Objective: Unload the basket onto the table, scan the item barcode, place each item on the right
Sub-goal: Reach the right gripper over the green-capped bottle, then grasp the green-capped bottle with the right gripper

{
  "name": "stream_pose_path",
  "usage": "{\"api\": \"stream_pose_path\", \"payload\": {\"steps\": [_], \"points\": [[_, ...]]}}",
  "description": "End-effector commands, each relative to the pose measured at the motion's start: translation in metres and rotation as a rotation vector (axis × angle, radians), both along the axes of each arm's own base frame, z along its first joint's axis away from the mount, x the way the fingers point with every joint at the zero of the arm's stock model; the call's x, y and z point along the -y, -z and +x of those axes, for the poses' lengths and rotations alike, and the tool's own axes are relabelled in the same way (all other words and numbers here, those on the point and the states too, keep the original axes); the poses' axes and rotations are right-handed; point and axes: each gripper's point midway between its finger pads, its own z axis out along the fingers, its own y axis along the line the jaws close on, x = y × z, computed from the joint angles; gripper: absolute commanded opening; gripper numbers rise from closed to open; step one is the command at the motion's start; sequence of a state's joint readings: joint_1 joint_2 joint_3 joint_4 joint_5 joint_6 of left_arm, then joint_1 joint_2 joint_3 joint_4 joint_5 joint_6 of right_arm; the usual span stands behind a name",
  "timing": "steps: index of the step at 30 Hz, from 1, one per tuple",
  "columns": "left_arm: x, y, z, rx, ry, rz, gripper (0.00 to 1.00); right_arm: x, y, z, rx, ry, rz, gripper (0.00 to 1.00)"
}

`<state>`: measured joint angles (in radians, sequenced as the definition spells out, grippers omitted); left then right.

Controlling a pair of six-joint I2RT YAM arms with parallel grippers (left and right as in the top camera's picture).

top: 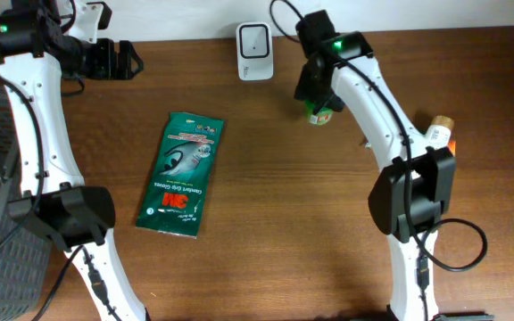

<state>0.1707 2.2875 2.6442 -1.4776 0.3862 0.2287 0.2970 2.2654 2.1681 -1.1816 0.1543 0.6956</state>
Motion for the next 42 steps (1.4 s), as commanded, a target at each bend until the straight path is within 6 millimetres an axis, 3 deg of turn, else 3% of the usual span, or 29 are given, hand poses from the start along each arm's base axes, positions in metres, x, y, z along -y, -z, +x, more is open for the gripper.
{"api": "stream_pose_path", "payload": {"steps": [1, 5, 6, 7, 10, 12, 14, 18, 22, 27, 31, 33, 37, 42], "points": [[0.001, -0.008, -0.001, 0.023, 0.013, 0.0, 0.99, -0.002, 0.035, -0.004, -0.033, 0.141, 0.016, 0.65], [0.001, -0.008, -0.002, 0.022, 0.013, 0.0, 0.99, 0.001, 0.056, -0.012, -0.066, 0.145, 0.004, 0.71], [0.001, -0.008, -0.001, 0.023, 0.013, 0.0, 0.99, 0.001, 0.056, -0.012, -0.068, 0.126, -0.002, 0.74], [0.001, -0.008, -0.001, 0.023, 0.013, 0.0, 0.99, 0.001, 0.056, -0.012, -0.073, 0.075, -0.016, 0.86], [0.001, -0.008, -0.001, 0.023, 0.013, 0.0, 0.99, 0.002, 0.046, -0.01, -0.093, -0.277, -0.118, 1.0], [0.001, -0.008, -0.001, 0.023, 0.013, 0.0, 0.99, 0.002, 0.026, -0.008, -0.1, -0.529, -0.182, 0.98], [0.001, -0.008, -0.001, 0.023, 0.013, 0.0, 0.99, -0.007, 0.012, -0.019, -0.143, -0.867, -0.209, 0.98], [0.001, -0.008, -0.001, 0.022, 0.013, -0.001, 0.99, -0.017, 0.017, -0.028, -0.146, -1.054, -0.118, 0.98], [0.001, -0.008, -0.001, 0.023, 0.013, 0.0, 0.99, -0.007, 0.027, -0.019, -0.12, -1.034, -0.101, 0.98], [0.001, -0.008, -0.001, 0.023, 0.013, 0.0, 0.99, 0.003, 0.027, 0.0, -0.055, -0.983, -0.112, 0.99], [0.001, -0.008, -0.001, 0.022, 0.013, -0.001, 0.99, -0.007, 0.034, -0.002, -0.057, -0.983, -0.061, 0.98], [0.001, -0.008, -0.001, 0.023, 0.013, 0.0, 0.99, -0.007, 0.051, -0.004, -0.095, -0.951, -0.035, 0.98], [0.001, -0.008, -0.001, 0.022, 0.013, -0.001, 0.99, -0.006, 0.059, -0.003, -0.109, -0.879, -0.014, 0.87], [0.001, -0.008, -0.001, 0.022, 0.013, -0.001, 0.99, 0.009, 0.06, -0.002, -0.137, -0.728, -0.033, 0.67]]}}
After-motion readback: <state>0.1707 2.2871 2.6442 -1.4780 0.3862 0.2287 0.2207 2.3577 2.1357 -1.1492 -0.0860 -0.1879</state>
